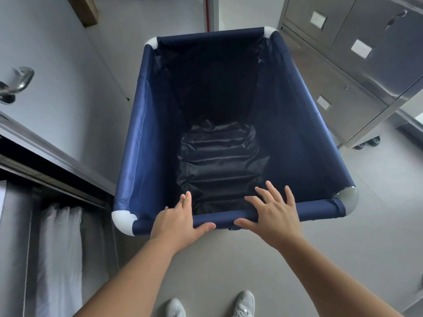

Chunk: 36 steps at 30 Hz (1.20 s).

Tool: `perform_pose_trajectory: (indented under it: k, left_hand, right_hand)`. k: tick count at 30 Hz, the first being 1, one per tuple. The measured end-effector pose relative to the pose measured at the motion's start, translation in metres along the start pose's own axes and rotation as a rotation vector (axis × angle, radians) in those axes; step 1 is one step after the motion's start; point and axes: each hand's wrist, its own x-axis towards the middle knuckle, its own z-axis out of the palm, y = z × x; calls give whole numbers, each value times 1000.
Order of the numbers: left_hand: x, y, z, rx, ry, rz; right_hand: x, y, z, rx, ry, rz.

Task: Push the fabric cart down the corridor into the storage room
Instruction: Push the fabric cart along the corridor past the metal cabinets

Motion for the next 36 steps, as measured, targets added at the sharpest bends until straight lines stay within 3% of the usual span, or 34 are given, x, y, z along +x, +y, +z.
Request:
perform_pose_trajectory:
  k: [16,23,28,31,36]
  left_hand:
    - [49,46,-7,-2,101,17]
    - [65,98,-16,-87,34,-4]
    - [71,142,-10,-87,105,-15]
    - [74,167,-8,-96,150,-59]
    - [78,212,-12,-165,88,-208]
  right_hand:
    - [55,63,-14,-25,11,-90]
    - [71,118,-24,-42,14,-113]
    - [79,162,-27,-34,-3,-191]
    - [87,188,-29,-35,-3,-221]
    - [99,229,-39,-37,-44,-305]
